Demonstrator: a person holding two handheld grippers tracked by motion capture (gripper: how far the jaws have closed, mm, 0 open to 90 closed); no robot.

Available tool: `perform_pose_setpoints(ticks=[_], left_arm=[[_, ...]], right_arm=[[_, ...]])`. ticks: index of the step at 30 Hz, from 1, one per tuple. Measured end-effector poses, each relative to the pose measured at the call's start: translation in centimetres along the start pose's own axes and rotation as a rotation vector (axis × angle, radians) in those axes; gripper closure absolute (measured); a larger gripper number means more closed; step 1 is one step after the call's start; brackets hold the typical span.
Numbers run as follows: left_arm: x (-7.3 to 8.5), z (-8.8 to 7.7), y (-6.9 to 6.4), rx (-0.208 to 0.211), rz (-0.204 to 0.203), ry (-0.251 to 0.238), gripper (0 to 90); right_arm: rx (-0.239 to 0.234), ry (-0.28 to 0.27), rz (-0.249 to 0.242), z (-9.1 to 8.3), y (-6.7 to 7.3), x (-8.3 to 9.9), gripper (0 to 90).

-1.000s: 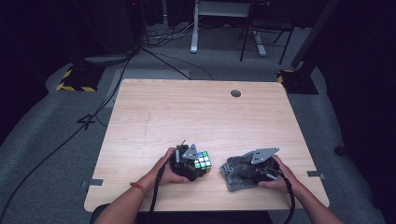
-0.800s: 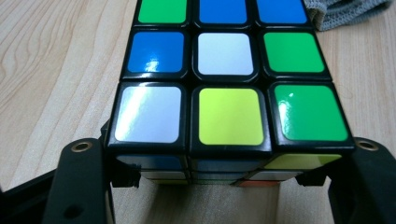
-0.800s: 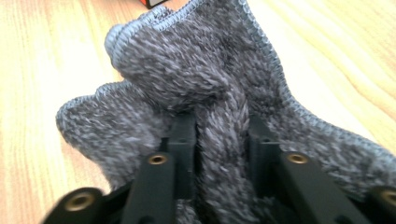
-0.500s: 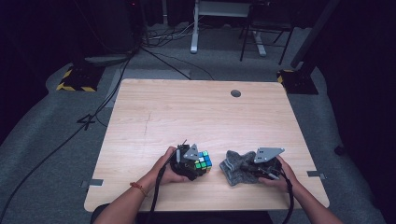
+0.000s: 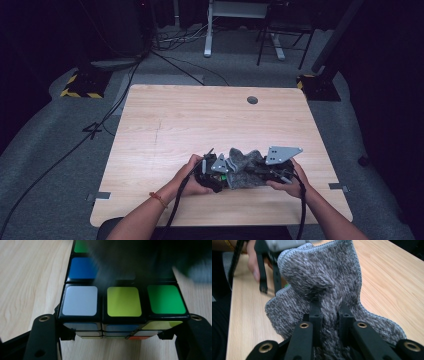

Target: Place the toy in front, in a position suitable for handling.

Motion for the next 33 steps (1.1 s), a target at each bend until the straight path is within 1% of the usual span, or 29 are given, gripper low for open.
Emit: perform_pose_setpoints(ticks=[1,3,5,7,8,11,12,14,16,17,19,21,23,24,25,26,27,28,29,31,33], left_arm=[[-0.2,0.0,-0.2,0.001,0.008,-0.001,33.8],[-0.5,0.1,-0.5,-0.008,0.033,0.009,33.8],[-0.4,0.1,-0.5,-0.020,0.031,0.021,33.8],[-0.1,0.1,-0.4,-0.019,0.027,0.029,33.8],[-0.1,0.1,-0.4,-0.024,0.033,0.037,33.9],[0.0,0.1,-0.5,-0.025,0.038,0.043,33.9],[0.0,0.1,-0.5,-0.028,0.041,0.041,33.9],[0.1,-0.1,-0.6,-0.020,0.034,0.038,33.9],[0.1,-0.4,-0.7,-0.016,0.036,0.028,33.9],[0.0,-0.4,-0.8,-0.015,0.039,0.023,33.9],[-0.1,-0.5,-1.0,-0.013,0.040,0.020,33.9],[-0.2,-0.3,-1.1,-0.015,0.046,0.025,33.9],[-0.4,-0.1,-1.3,-0.020,0.057,0.038,33.9],[-0.4,-0.1,-1.3,-0.020,0.057,0.038,33.8],[-0.4,0.2,-1.3,-0.023,0.052,0.053,33.8],[-0.4,0.2,-1.3,-0.023,0.052,0.053,33.8],[-0.3,0.4,-1.3,-0.032,0.057,0.064,33.9],[-0.4,0.4,-1.3,-0.037,0.061,0.065,33.9],[-0.4,0.4,-1.3,-0.034,0.060,0.064,33.9],[-0.4,0.4,-1.3,-0.036,0.066,0.066,33.8],[-0.4,0.4,-1.2,-0.038,0.061,0.067,33.9]], right_arm=[[-0.004,0.010,-0.007,0.5,0.2,-0.4,78.0],[0.001,0.025,-0.022,1.3,0.5,-0.9,77.9],[0.010,0.032,-0.021,1.8,0.6,-1.0,77.8],[0.027,0.036,-0.023,2.2,0.8,-1.0,77.8],[0.033,0.045,-0.033,2.3,0.8,-1.0,77.8],[0.051,0.057,-0.046,2.4,0.8,-0.8,77.8],[0.062,0.059,-0.044,2.3,0.7,-0.6,77.8],[0.084,0.062,-0.039,2.1,0.3,-0.3,77.9],[0.129,0.085,-0.046,1.8,-0.3,0.2,77.9],[0.136,0.086,-0.044,1.7,-0.5,0.3,78.0],[0.135,0.084,-0.023,1.5,-0.8,0.6,78.0],[0.147,0.085,-0.028,1.5,-0.8,0.5,78.0],[0.127,0.068,-0.026,1.6,-0.4,0.1,78.1],[0.124,0.066,-0.029,1.6,-0.2,0.0,78.4],[0.130,0.064,-0.040,1.7,0.0,-0.2,78.3],[0.130,0.064,-0.040,1.7,0.0,-0.2,78.3],[0.096,0.040,-0.034,1.8,0.4,-0.7,78.2],[0.079,0.032,-0.031,1.8,0.7,-0.9,78.2],[0.074,0.034,-0.040,1.9,0.9,-1.0,78.2],[0.055,0.023,-0.028,2.1,1.3,-1.2,78.2],[0.055,0.024,-0.028,2.2,1.4,-1.2,78.1]])
Point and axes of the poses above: each handheld gripper's, and its own axes: z roughly forward along the jaws, x roughly out of its underside, y roughly to its left, the point moved 5 cm from there along z, roughly forward along the jaws, and after that the axes turned 3 degrees about x, right-handed, at the moved point
